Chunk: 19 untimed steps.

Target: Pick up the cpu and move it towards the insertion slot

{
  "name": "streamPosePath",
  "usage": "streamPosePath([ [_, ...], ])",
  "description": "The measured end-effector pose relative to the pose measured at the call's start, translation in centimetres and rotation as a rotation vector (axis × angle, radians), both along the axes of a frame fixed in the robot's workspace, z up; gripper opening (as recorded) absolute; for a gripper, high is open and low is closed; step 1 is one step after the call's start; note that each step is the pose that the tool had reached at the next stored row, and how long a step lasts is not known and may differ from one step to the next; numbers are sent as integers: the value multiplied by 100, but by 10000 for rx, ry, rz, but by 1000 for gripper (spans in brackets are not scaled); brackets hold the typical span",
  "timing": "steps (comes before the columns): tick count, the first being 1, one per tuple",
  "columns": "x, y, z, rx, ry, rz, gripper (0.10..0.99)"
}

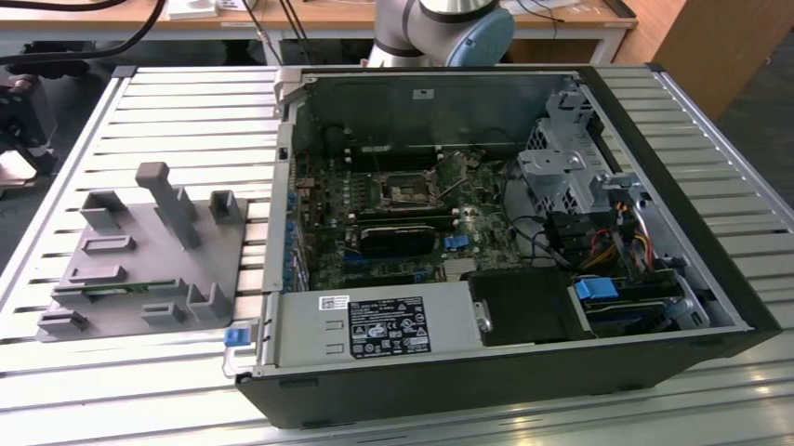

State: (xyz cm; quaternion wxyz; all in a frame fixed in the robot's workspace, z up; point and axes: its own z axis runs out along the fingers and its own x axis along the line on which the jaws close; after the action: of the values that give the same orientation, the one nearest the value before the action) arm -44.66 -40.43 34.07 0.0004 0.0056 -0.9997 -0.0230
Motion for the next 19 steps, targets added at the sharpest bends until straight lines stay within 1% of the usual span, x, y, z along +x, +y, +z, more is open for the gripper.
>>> streamPosePath([
  [10, 0, 0, 24, 0, 1, 0, 545],
  [19, 0, 0, 66, 0, -1, 0, 545],
])
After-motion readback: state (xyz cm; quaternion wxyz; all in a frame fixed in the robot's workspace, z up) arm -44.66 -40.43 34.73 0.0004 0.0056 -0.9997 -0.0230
